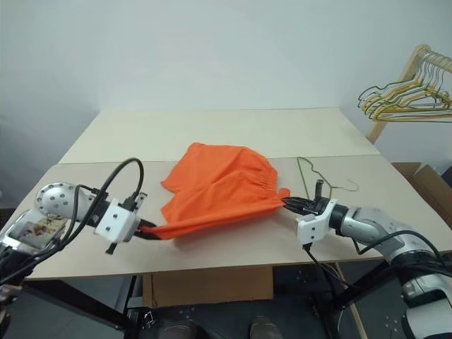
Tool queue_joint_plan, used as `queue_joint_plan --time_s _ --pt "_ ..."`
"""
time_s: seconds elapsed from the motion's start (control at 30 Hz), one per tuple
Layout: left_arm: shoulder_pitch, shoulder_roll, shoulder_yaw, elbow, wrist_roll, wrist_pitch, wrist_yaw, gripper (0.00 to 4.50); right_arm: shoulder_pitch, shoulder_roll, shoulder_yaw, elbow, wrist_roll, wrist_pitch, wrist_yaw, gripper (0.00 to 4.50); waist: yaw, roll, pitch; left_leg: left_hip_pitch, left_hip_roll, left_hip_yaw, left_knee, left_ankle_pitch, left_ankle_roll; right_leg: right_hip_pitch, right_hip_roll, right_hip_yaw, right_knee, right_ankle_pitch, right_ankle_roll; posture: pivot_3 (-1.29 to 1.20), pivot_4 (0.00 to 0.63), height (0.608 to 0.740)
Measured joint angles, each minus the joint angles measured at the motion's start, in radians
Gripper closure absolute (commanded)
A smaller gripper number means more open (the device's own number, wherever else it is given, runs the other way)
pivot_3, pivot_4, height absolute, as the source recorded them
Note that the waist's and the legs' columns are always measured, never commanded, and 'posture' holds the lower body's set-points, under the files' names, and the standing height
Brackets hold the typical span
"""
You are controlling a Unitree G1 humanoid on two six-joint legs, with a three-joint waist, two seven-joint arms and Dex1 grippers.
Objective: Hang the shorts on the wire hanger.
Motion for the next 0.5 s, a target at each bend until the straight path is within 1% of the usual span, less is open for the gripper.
queue_joint_plan --time_s 0.03,0.13,0.17,0.2,0.23,0.3,0.37,0.4,0.43,0.47,0.5 --pt "0.021 0.01 0.0 -0.026 0.011 0.029 0.002 4.01 0.022 -0.014 0.0 -0.014 0.008 0.0 0.02 3.78 0.003 0.0 0.0 0.002 0.001 0.0 0.0 0.0 0.0 0.001 0.0 0.0 0.0 0.0 0.0 0.1 0.0 0.74" --pt "0.057 0.019 0.002 -0.055 0.026 0.079 -0.003 3.25 0.108 -0.106 -0.001 -0.046 0.059 0.003 0.122 2.85 0.01 0.001 0.0 0.001 0.001 0.004 0.0 0.0 0.0 0.0 -0.007 -0.001 0.003 -0.001 0.0 0.09 0.0 0.74" --pt "0.056 0.019 0.003 -0.065 0.03 0.079 -0.009 2.87 0.156 -0.143 -0.004 -0.104 0.113 0.023 0.165 2.41 0.011 0.001 0.0 0.0 0.001 0.005 0.0 0.0 0.0 -0.001 -0.008 -0.001 0.003 -0.001 0.001 0.09 0.0 0.74" --pt "0.053 0.021 0.004 -0.066 0.035 0.071 -0.019 2.58 0.199 -0.177 -0.005 -0.162 0.162 0.042 0.205 2.15 0.011 0.001 -0.001 0.0 0.0 0.005 -0.001 0.001 0.002 -0.001 -0.009 -0.002 0.004 -0.002 0.002 0.09 0.0 0.74" --pt "0.049 0.021 0.008 -0.06 0.042 0.053 -0.033 2.31 0.26 -0.214 -0.007 -0.236 0.238 0.085 0.251 1.85 0.011 0.001 -0.001 0.0 0.0 0.005 -0.001 0.004 0.007 -0.001 -0.009 -0.002 0.004 -0.003 0.003 0.09 0.0 0.74" --pt "0.029 0.024 0.016 -0.028 0.047 0.032 -0.065 1.64 0.365 -0.266 -0.031 -0.364 0.386 0.186 0.315 1.15 0.011 0.001 -0.001 0.0 0.0 0.005 -0.001 0.004 0.009 -0.002 -0.01 -0.002 0.005 -0.005 0.003 0.1 0.0 0.74" --pt "-0.014 0.026 0.032 0.009 0.029 0.033 -0.104 0.97 0.44 -0.279 -0.095 -0.482 0.55 0.333 0.349 0.44 0.006 0.001 -0.001 -0.001 0.0 0.006 -0.001 0.004 0.009 -0.003 -0.01 -0.001 0.005 -0.005 0.003 0.1 0.0 0.74" --pt "-0.042 0.025 0.051 0.02 -0.003 0.044 -0.129 0.54 0.469 -0.279 -0.15 -0.548 0.645 0.456 0.351 0.02 0.005 0.001 0.0 -0.001 0.0 0.006 -0.001 0.004 0.009 -0.003 -0.011 -0.002 0.005 -0.005 0.003 0.1 0.0 0.74" --pt "-0.055 0.024 0.061 0.024 -0.022 0.054 -0.138 0.32 0.469 -0.278 -0.173 -0.567 0.682 0.515 0.349 0.0 0.004 0.001 0.0 -0.001 0.0 0.006 -0.001 0.003 0.009 -0.003 -0.012 -0.002 0.005 -0.005 0.003 0.09 0.0 0.74" --pt "-0.076 0.024 0.08 0.026 -0.062 0.087 -0.156 0.32 0.466 -0.277 -0.214 -0.608 0.739 0.665 0.334 0.0 0.005 0.001 0.0 -0.001 0.0 0.007 -0.001 0.002 0.007 -0.003 -0.012 -0.003 0.005 -0.005 0.004 0.09 0.0 0.74" --pt "-0.099 0.017 0.104 0.026 -0.114 0.14 -0.168 0.32 0.442 -0.273 -0.254 -0.637 0.799 0.854 0.303 0.0 0.006 0.001 0.0 -0.001 0.0 0.007 0.0 0.002 0.006 -0.003 -0.013 -0.003 0.005 -0.005 0.004 0.09 0.0 0.74"
